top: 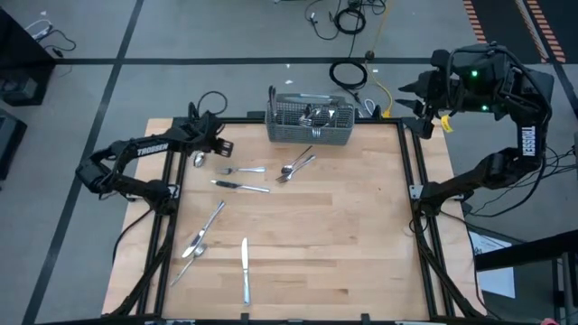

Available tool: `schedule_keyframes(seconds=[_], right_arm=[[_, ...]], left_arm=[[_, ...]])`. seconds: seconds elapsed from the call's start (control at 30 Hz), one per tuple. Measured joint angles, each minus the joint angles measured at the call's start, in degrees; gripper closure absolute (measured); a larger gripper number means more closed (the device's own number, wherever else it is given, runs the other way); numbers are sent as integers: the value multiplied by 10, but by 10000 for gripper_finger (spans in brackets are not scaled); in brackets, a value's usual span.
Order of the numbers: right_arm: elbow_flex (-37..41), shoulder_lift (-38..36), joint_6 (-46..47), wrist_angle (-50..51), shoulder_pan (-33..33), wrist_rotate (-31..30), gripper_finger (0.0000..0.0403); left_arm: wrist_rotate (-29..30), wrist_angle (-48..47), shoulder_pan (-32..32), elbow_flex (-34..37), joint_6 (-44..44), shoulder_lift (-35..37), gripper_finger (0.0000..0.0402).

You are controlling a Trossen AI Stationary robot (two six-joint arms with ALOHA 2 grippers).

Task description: Sort silverware

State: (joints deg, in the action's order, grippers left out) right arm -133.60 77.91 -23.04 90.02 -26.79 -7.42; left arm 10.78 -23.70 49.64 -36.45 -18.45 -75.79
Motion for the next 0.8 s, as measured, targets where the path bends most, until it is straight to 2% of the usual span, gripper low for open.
schedule_keyframes(seconds=[0.3, 0.47, 0.63, 0.8], right_arm=[[0, 0, -4, 0, 0, 0, 289], [0, 0, -3, 0, 0, 0, 289], [0, 0, -3, 0, 0, 3, 289], [0, 0, -1, 0, 0, 5, 289]], left_arm=[[16, -79, 44, 3, 35, 0, 235], [17, -71, 44, 3, 39, -6, 241], [9, -70, 38, 3, 34, -19, 267], [36, -71, 11, 3, -5, -55, 281]])
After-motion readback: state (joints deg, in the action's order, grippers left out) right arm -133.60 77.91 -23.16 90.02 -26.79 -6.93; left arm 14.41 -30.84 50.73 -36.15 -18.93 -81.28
